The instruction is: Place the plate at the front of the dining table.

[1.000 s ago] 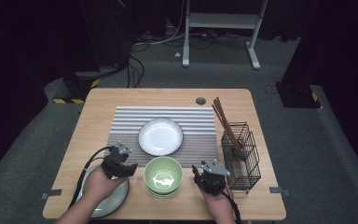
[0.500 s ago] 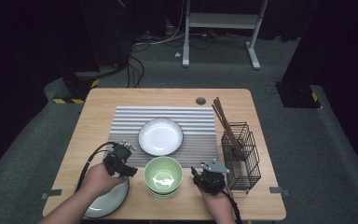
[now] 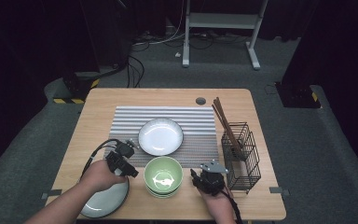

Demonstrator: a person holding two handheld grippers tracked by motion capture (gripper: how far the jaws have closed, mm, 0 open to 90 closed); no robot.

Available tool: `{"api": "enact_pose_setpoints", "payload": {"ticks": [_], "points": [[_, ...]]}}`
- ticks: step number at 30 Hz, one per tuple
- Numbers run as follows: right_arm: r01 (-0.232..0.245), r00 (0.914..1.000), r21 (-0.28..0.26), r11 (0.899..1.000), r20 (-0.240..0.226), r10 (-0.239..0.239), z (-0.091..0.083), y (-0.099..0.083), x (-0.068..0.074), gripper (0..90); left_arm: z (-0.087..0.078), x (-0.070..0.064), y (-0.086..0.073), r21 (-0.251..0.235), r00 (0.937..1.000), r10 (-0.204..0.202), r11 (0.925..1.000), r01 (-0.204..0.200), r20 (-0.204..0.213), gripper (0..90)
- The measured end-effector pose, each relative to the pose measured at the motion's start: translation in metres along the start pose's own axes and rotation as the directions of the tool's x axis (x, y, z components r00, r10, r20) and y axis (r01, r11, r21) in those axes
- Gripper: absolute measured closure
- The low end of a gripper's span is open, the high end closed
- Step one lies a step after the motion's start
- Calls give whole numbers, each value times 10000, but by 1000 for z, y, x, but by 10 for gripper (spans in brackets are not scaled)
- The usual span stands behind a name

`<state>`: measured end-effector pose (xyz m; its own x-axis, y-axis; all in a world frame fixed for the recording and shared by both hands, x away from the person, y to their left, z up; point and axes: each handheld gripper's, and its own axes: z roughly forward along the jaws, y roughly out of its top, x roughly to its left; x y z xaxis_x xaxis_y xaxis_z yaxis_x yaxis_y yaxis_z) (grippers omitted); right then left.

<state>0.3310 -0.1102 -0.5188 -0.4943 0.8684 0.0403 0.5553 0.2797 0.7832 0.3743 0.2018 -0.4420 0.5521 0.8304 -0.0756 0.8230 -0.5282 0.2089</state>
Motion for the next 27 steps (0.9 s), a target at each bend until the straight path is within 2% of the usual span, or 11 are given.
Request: {"api": "enact_pose_setpoints", "payload": {"ticks": [2,3,6,13,22,27], "points": [[22,10000,19,10000,7,-22,0,0,0,498,-1,1,1,40,10000,49,10000,-49,0,426],[22,10000,36,10000,13,-22,1,0,0,497,-1,2,2,59,9998,-55,10000,54,194,428],[113,9999,125,9999,3,-113,2,-1,0,491,-3,3,5,165,9990,-89,9998,82,438,428],[101,9999,447,9989,43,-103,7,-1,0,463,-10,7,8,104,9964,-237,9997,229,814,445],[228,9993,580,9981,295,-245,8,-1,2,443,-18,8,10,51,9890,-458,9989,456,1407,428],[308,9992,700,9971,228,-325,8,-1,3,441,-24,8,8,18,9851,-575,9983,580,1623,422]]}}
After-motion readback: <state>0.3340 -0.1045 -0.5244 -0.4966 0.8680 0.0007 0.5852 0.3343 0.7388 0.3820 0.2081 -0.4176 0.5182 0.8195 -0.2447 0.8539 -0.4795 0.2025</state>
